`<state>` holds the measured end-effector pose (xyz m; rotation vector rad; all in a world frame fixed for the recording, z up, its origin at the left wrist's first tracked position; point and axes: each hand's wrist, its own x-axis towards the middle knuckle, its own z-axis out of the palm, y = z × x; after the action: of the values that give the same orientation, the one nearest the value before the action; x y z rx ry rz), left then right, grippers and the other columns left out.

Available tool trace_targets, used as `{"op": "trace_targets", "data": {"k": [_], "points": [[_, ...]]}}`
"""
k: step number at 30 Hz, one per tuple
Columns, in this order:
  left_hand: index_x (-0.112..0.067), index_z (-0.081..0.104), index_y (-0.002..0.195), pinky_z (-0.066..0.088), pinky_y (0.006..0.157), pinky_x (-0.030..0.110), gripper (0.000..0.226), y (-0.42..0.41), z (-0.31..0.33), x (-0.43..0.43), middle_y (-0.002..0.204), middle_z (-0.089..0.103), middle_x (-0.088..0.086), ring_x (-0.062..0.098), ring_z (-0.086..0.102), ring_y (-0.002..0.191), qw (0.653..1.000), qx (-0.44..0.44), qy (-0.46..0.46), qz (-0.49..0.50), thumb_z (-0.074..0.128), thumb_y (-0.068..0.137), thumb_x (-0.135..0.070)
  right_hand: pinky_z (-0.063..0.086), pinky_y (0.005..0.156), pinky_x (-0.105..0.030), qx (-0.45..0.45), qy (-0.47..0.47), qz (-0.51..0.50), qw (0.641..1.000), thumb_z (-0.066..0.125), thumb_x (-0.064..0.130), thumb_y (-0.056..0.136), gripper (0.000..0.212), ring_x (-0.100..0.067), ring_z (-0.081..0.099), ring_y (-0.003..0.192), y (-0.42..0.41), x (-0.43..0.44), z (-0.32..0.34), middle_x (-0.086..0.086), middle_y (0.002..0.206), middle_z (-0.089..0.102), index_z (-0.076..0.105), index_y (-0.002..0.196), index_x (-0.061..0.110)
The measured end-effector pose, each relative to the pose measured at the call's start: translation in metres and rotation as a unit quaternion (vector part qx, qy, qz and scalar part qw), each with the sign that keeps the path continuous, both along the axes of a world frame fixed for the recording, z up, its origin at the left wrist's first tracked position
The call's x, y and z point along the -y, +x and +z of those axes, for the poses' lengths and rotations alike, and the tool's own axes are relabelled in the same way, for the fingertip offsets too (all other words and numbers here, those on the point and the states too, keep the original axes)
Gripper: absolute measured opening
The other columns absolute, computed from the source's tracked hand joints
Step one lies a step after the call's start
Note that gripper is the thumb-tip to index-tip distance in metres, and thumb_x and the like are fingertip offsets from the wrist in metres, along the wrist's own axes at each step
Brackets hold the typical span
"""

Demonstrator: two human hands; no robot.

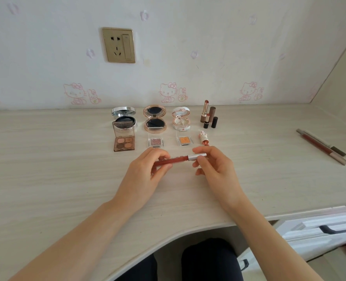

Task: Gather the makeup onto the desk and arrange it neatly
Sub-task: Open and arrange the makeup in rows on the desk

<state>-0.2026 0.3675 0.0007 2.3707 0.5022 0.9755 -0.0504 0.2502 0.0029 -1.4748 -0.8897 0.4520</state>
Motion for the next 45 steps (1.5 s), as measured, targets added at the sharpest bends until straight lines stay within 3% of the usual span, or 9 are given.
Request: {"op": "trace_targets", "data": {"k": [6, 12, 16, 21, 32, 39, 45], "points": [[-0.025, 0.059, 0.102, 0.045, 0.081, 0.010, 0.014, -0.001, 0.001, 0.005, 0.095, 0.064, -0.015, -0.001, 0.061, 0.091, 0.999, -0.010, -0.041, -0.011, 0.062, 0.090, -0.018, 0.053, 0.071, -0.028, -0.041, 0.039, -0.012, 0.998, 0.047, -0.001, 0.094, 0.027, -0.014, 0.062, 0.083, 0.003, 0.006, 0.005, -0.005, 0.095, 0.067, 0.061, 0.110, 0.015], [-0.029, 0.053, 0.104, 0.048, 0.081, 0.016, 0.018, -0.001, 0.003, 0.012, 0.097, 0.064, -0.016, 0.002, 0.061, 0.094, 0.998, -0.035, -0.035, -0.038, 0.057, 0.093, -0.017, 0.049, 0.070, -0.027, -0.091, 0.029, -0.030, 0.995, 0.048, 0.002, 0.093, 0.028, -0.015, 0.061, 0.082, 0.014, 0.016, 0.011, -0.008, 0.097, 0.068, 0.065, 0.107, 0.020], [-0.033, 0.051, 0.109, 0.049, 0.078, 0.022, 0.026, 0.005, 0.006, 0.019, 0.097, 0.057, -0.015, 0.005, 0.057, 0.089, 0.996, -0.059, 0.042, -0.058, 0.056, 0.091, -0.016, 0.048, 0.069, -0.030, -0.098, 0.028, -0.034, 0.994, 0.047, 0.001, 0.092, 0.028, -0.016, 0.061, 0.077, 0.029, 0.025, 0.023, -0.004, 0.082, 0.064, 0.065, 0.105, 0.019], [-0.024, 0.055, 0.111, 0.048, 0.069, 0.027, 0.022, 0.025, 0.011, 0.031, 0.097, 0.050, -0.017, 0.006, 0.050, 0.083, 0.979, -0.066, 0.157, -0.108, 0.055, 0.090, -0.018, 0.046, 0.068, -0.030, -0.103, 0.013, -0.068, 0.992, 0.050, 0.006, 0.090, 0.027, -0.013, 0.060, 0.079, 0.058, 0.031, 0.033, -0.006, 0.091, 0.067, 0.065, 0.107, 0.020], [-0.027, 0.055, 0.126, 0.044, 0.093, 0.030, 0.041, 0.095, 0.007, 0.061, 0.113, 0.057, -0.009, 0.013, 0.043, 0.111, 0.953, -0.137, 0.231, -0.140, 0.056, 0.088, -0.041, 0.045, 0.069, -0.028, -0.135, -0.044, -0.105, 0.984, 0.051, 0.008, 0.088, 0.027, -0.015, 0.057, 0.078, 0.119, 0.030, 0.048, 0.000, 0.086, 0.069, 0.066, 0.107, 0.021], [-0.031, 0.042, 0.139, 0.026, 0.107, 0.028, 0.057, 0.116, 0.007, 0.060, 0.129, 0.048, -0.013, 0.011, 0.028, 0.123, 0.944, -0.171, 0.242, -0.148, 0.049, 0.088, -0.053, 0.045, 0.065, -0.027, -0.121, -0.067, -0.100, 0.985, 0.048, 0.008, 0.091, 0.029, -0.015, 0.059, 0.074, 0.137, 0.019, 0.049, -0.003, 0.088, 0.068, 0.067, 0.109, 0.021], [-0.027, 0.058, 0.123, 0.045, 0.091, 0.028, 0.049, 0.120, -0.003, 0.048, 0.110, 0.060, -0.011, 0.013, 0.044, 0.106, 0.938, -0.132, 0.295, -0.126, 0.049, 0.086, -0.058, 0.045, 0.062, -0.025, -0.095, -0.105, -0.099, 0.985, 0.053, 0.010, 0.088, 0.026, -0.014, 0.056, 0.068, 0.143, -0.003, 0.044, -0.002, 0.083, 0.071, 0.067, 0.105, 0.022]]}}
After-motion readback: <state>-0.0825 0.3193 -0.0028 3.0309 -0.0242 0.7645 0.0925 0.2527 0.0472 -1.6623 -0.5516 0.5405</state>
